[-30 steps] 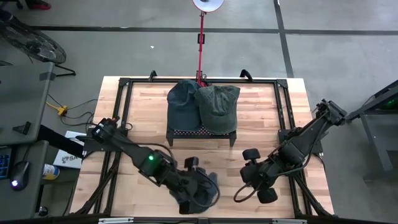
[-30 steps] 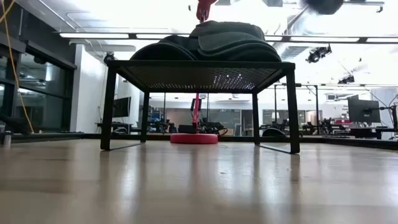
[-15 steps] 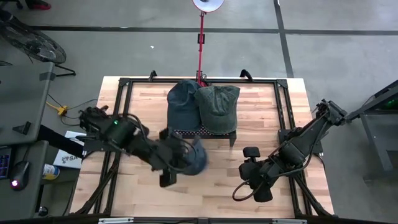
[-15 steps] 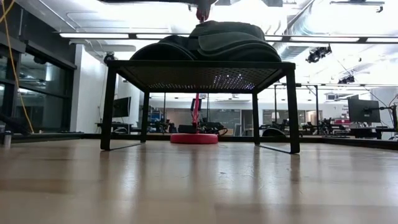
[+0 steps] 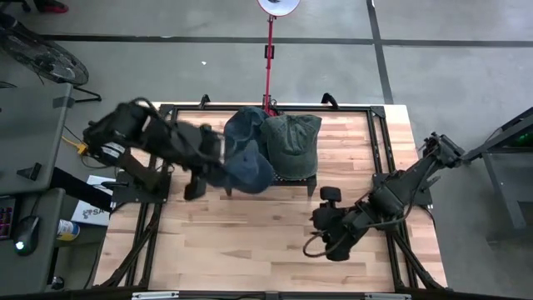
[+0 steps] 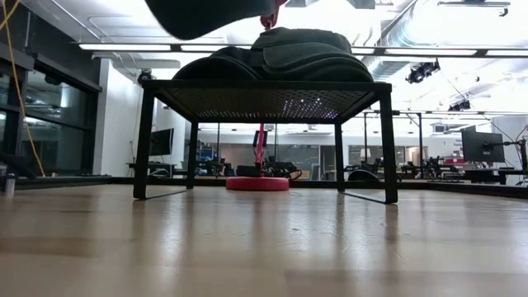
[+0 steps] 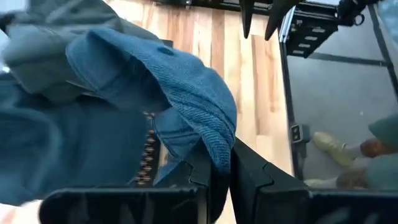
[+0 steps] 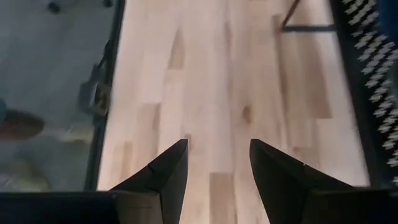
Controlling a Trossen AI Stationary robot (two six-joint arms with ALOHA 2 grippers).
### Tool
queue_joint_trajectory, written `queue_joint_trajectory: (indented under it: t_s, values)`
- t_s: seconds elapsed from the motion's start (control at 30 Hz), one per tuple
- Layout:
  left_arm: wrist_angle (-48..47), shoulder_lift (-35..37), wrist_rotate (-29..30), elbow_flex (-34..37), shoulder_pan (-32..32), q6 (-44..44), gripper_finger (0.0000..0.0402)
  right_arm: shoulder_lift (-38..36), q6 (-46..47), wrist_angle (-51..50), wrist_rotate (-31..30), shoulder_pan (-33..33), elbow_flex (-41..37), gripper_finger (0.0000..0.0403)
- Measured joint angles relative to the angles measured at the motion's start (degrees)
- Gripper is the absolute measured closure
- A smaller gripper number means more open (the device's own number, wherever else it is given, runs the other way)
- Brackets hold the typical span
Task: Pick & Place hat
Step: Stack the blue cap on top of the blue cap on the shelf
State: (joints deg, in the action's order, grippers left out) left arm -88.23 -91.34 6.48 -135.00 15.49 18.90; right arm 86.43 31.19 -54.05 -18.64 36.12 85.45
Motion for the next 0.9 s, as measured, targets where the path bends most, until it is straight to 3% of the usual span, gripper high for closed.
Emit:
queue_joint_trajectory:
  t_s: [0.2,0.37,0.67,0.77,0.9]
  values:
    - [-0.84,2.61,-7.24,0.0,-8.54,-14.64,0.0379,0.0,-0.13,1.07,-5.79,-2.95,0.0,0.0238]
    - [-0.85,3.87,-9.86,0.0,-15.72,-28.56,0.0379,0.0,-0.13,3.44,-9.55,-5.64,0.0,0.0238]
    - [-0.67,3.86,-6.52,0.0,-22.7,-57.8,0.0379,0.0,-0.12,9.09,-12.92,-9.89,0.0,0.0237]
    - [0.23,3.86,-5.89,0.0,-24.56,-61.05,0.0379,0.0,-0.12,10.73,-12.93,-10.99,0.0,0.0238]
    - [-0.17,3.86,-10.82,0.0,-28.38,-61.17,0.0379,0.0,-0.12,12.14,-12.94,-12.23,0.0,0.0238]
